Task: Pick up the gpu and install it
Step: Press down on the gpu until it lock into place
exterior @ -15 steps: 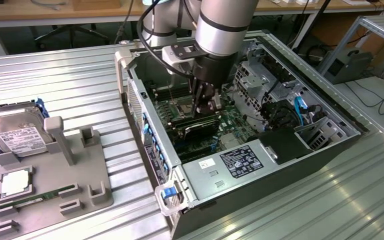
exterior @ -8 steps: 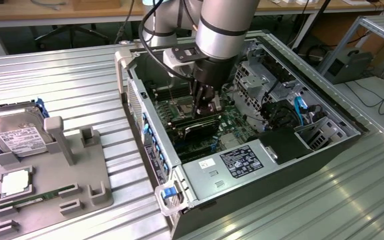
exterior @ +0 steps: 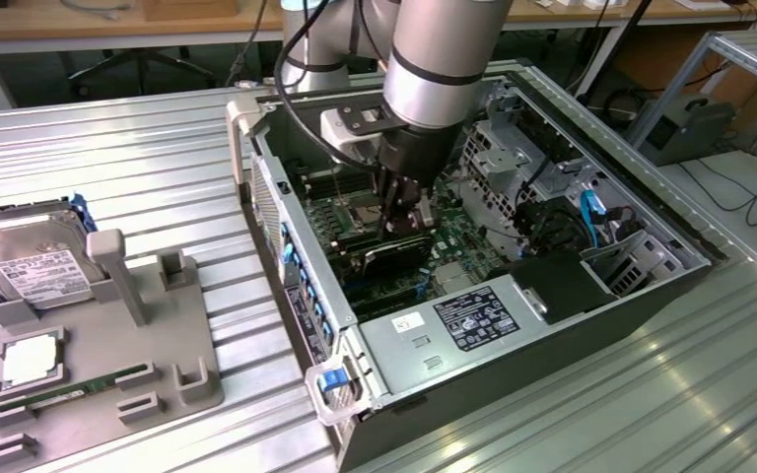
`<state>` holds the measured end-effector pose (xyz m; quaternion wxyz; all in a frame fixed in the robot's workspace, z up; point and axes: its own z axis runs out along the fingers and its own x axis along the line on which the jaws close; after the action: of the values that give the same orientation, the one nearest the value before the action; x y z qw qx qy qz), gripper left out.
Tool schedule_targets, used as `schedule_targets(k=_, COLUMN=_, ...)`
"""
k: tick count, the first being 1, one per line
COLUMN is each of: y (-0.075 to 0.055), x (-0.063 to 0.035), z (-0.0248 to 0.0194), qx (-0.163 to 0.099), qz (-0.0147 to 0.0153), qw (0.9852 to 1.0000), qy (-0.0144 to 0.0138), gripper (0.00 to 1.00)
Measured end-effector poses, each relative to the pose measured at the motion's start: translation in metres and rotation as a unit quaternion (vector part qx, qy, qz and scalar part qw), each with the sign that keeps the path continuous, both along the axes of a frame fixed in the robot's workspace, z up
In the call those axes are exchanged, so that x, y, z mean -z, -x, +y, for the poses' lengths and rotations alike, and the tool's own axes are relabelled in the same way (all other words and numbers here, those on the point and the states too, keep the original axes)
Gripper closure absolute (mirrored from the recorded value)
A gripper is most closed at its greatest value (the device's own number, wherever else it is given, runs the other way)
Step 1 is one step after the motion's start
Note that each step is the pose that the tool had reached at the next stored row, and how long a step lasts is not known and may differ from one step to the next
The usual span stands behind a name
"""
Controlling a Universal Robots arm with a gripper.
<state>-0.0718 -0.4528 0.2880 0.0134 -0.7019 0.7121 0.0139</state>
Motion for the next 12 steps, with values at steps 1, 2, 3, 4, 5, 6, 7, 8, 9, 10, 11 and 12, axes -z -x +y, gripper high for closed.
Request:
schedule_targets(k=1, y=0.0, x=0.0008, z=0.0, qx=0.0, qz=0.0, qw=1.0, qy=0.0, gripper=0.89)
schedule_targets(k=2, y=0.0, x=0.002, z=0.0, qx=0.0, qz=0.0, qw=1.0, qy=-0.0001, gripper=0.89)
schedule_targets(k=3, y=0.0, x=0.0041, z=0.0, qx=0.0, qz=0.0, qw=1.0, qy=0.0, gripper=0.89)
schedule_targets(k=4, y=0.0, x=0.0059, z=0.0, qx=0.0, qz=0.0, qw=1.0, qy=-0.0001, gripper=0.89)
schedule_targets(k=5, y=0.0, x=0.0073, z=0.0, qx=0.0, qz=0.0, qw=1.0, qy=-0.0001, gripper=0.89)
schedule_targets(k=6, y=0.0, x=0.0078, z=0.0, qx=0.0, qz=0.0, qw=1.0, qy=0.0001, gripper=0.89)
schedule_targets(k=7, y=0.0, x=0.0078, z=0.0, qx=0.0, qz=0.0, qw=1.0, qy=0.0003, gripper=0.89)
schedule_targets(k=8, y=0.0, x=0.008, z=0.0, qx=0.0, qz=0.0001, qw=1.0, qy=0.0004, gripper=0.89)
schedule_targets(k=9, y=0.0, x=0.0091, z=0.0001, qx=0.0, qz=-0.0001, qw=1.0, qy=0.0002, gripper=0.89)
schedule_targets(k=10, y=0.0, x=0.0109, z=0.0, qx=0.0, qz=0.0, qw=1.0, qy=0.0002, gripper=0.89)
schedule_targets(k=11, y=0.0, x=0.0119, z=0.0, qx=0.0, qz=0.0, qw=1.0, qy=0.0002, gripper=0.89)
schedule_targets(k=12, y=0.0, x=0.0123, z=0.0, qx=0.0, qz=0.0, qw=1.0, qy=0.0003, gripper=0.89)
